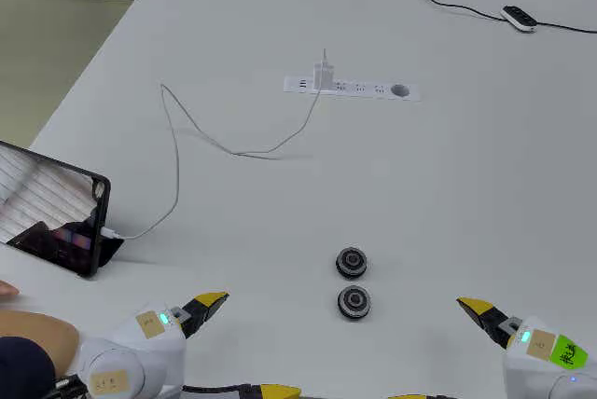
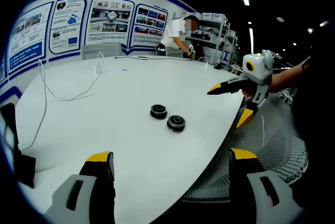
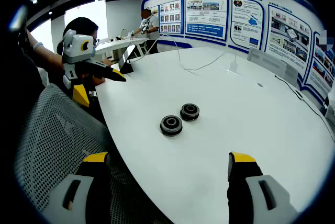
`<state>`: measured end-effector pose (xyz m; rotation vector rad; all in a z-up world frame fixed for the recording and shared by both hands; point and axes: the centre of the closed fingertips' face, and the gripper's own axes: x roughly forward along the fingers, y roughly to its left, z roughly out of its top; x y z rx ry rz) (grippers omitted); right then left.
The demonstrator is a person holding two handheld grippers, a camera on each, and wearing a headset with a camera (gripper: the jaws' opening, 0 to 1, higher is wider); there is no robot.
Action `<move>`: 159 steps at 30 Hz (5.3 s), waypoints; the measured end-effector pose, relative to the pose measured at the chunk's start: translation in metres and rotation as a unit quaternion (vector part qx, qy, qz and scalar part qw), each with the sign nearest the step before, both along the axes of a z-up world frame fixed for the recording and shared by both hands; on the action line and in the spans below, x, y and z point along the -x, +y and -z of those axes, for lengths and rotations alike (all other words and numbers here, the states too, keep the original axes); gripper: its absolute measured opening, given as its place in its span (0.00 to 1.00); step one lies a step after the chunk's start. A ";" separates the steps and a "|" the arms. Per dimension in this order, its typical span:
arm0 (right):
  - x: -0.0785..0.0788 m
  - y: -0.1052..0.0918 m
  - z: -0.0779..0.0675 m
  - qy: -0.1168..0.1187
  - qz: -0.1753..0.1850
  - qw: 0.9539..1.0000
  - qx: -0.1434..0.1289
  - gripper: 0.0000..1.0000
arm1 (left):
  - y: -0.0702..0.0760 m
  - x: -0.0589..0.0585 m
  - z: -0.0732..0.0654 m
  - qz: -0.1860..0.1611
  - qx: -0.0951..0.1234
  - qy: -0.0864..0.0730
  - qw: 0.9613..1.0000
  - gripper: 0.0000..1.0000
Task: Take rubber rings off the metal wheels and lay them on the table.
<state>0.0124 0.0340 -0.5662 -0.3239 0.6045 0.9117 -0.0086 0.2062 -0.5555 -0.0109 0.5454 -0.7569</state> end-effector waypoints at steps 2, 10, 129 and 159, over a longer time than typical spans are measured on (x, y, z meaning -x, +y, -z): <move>0.000 0.000 0.000 0.000 0.000 1.000 0.001 0.94 | 0.001 0.000 0.000 -0.002 0.000 0.001 1.000 0.92; 0.001 -0.001 0.001 0.001 -0.001 1.000 0.002 0.94 | 0.002 0.000 0.001 -0.003 0.002 0.001 1.000 0.92; -0.024 0.052 0.030 0.053 -0.056 0.997 -0.021 0.60 | -0.078 -0.063 0.016 0.129 -0.041 0.004 0.991 0.41; -0.037 0.050 0.031 0.067 -0.021 0.996 -0.055 0.31 | -0.107 -0.078 0.034 0.191 -0.091 -0.007 0.977 0.18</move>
